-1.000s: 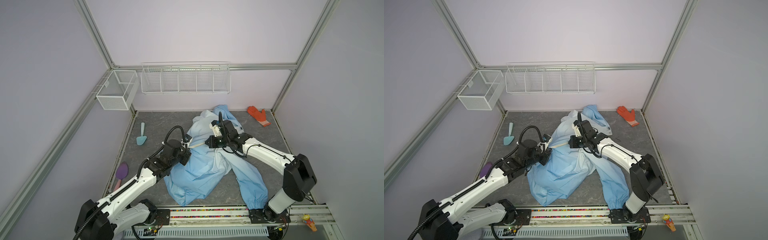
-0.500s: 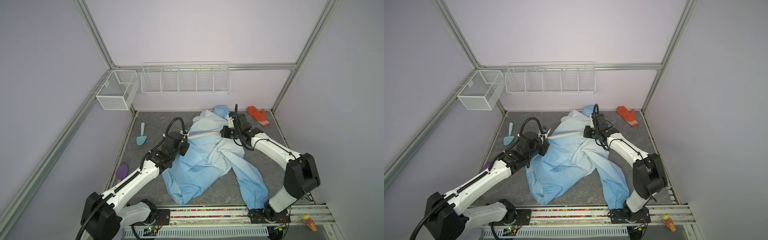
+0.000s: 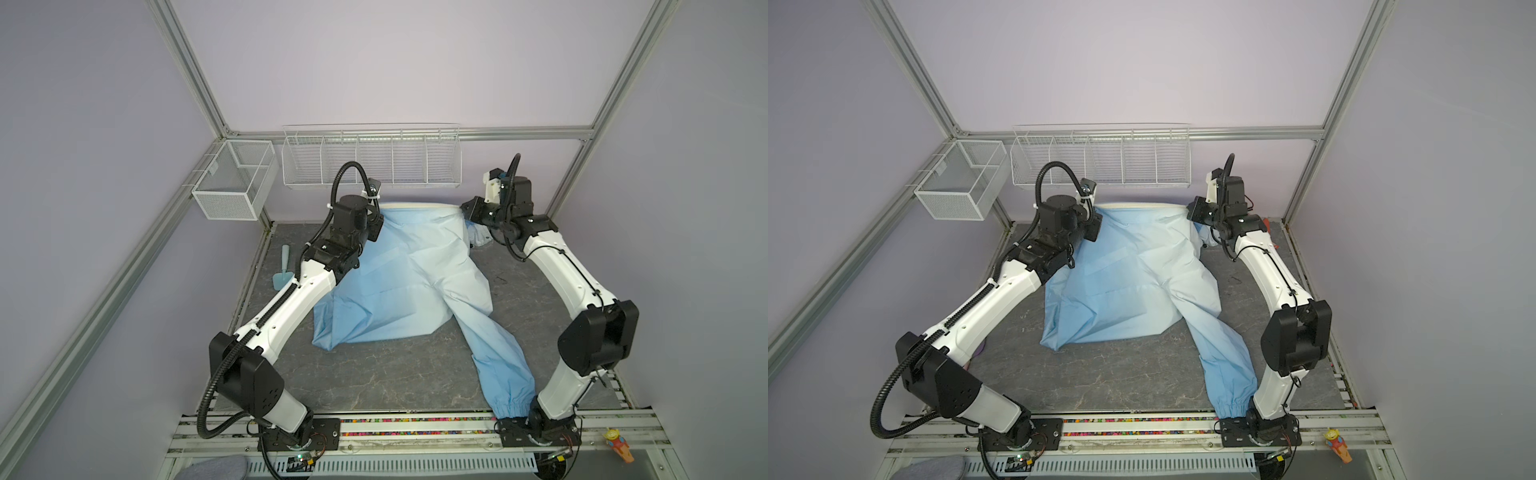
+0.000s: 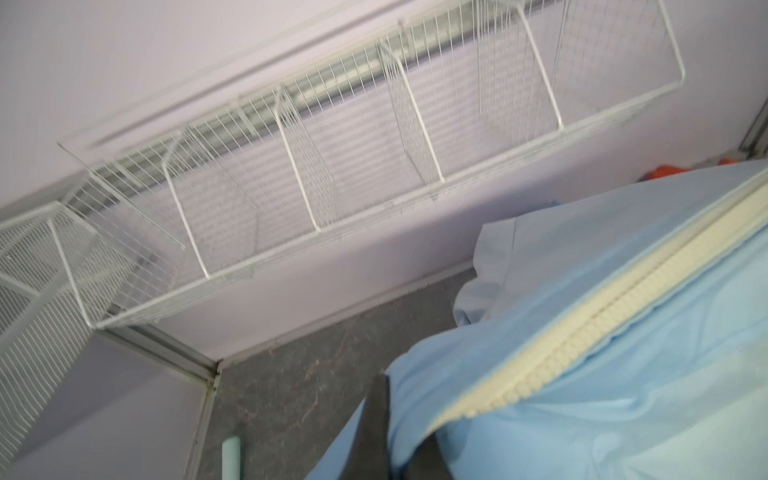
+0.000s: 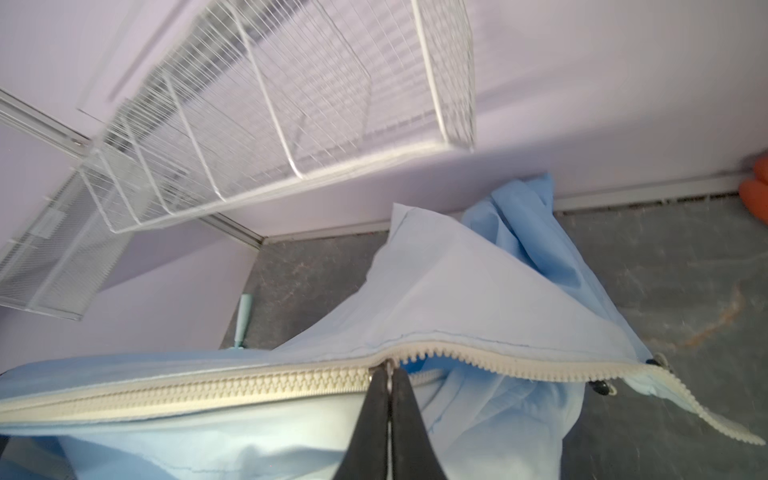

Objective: Zip up the jacket

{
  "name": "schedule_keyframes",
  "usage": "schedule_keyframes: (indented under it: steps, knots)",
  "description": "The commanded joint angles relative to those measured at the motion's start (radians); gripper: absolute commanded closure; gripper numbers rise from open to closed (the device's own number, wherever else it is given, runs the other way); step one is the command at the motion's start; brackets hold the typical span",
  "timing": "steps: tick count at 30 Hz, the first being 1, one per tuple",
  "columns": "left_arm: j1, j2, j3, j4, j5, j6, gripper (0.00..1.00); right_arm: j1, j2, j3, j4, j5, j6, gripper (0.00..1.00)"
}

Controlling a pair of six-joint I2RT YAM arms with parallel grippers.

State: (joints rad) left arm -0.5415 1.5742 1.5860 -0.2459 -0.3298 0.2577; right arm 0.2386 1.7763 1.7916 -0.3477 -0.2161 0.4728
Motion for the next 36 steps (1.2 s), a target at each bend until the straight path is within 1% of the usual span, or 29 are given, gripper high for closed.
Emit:
schedule_keyframes:
  steps: [1, 4, 9, 11, 13, 15, 17, 19, 21, 24, 25, 27, 30, 33, 36]
  knots:
    - [0.031, 0.015, 0.173, 0.027, -0.066, 0.033, 1.00, -0.055, -0.003, 0.130, 0.009, -0.005, -0.034, 0.93]
    - [0.032, 0.039, 0.273, 0.034, -0.063, 0.057, 1.00, -0.082, 0.006, 0.231, -0.001, -0.022, -0.039, 0.93]
    - [0.032, 0.071, 0.400, 0.028, -0.053, 0.093, 1.00, -0.111, -0.008, 0.303, 0.061, -0.035, -0.052, 0.93]
    - [0.032, 0.073, 0.416, 0.013, -0.046, 0.100, 1.00, -0.116, -0.008, 0.331, 0.057, -0.048, -0.063, 0.93]
    - [0.032, 0.057, 0.391, -0.010, -0.024, 0.100, 1.00, -0.117, -0.014, 0.331, 0.036, -0.061, -0.072, 0.93]
    - [0.025, 0.007, 0.292, -0.024, 0.011, 0.080, 1.00, -0.117, -0.035, 0.274, 0.010, -0.080, -0.071, 0.93]
    - [0.005, -0.066, 0.127, 0.013, 0.008, 0.072, 1.00, -0.117, -0.073, 0.161, -0.003, -0.098, -0.054, 0.93]
    - [-0.018, -0.134, -0.045, 0.068, -0.018, 0.055, 1.00, -0.117, -0.132, -0.015, 0.016, -0.103, -0.034, 0.93]
    - [-0.030, -0.192, -0.197, 0.107, -0.044, 0.004, 1.00, -0.118, -0.202, -0.225, 0.073, -0.106, -0.003, 0.93]
    - [-0.035, -0.253, -0.380, 0.151, -0.085, -0.060, 1.00, -0.116, -0.282, -0.459, 0.114, -0.093, 0.006, 0.93]
    - [-0.034, -0.264, -0.421, 0.161, -0.100, -0.073, 1.00, -0.116, -0.298, -0.512, 0.116, -0.087, 0.000, 0.93]
    - [-0.034, -0.277, -0.490, 0.170, -0.126, -0.091, 1.00, -0.116, -0.320, -0.607, 0.104, -0.059, -0.020, 0.93]
    - [-0.028, -0.269, -0.530, 0.154, -0.172, -0.105, 1.00, -0.116, -0.325, -0.676, 0.068, -0.004, -0.050, 0.93]
    - [0.011, -0.276, -0.527, 0.116, -0.200, -0.139, 1.00, -0.117, -0.330, -0.699, 0.044, 0.058, -0.071, 0.93]
    - [0.047, -0.298, -0.523, 0.105, -0.211, -0.137, 1.00, -0.119, -0.327, -0.685, 0.022, 0.099, -0.090, 0.93]
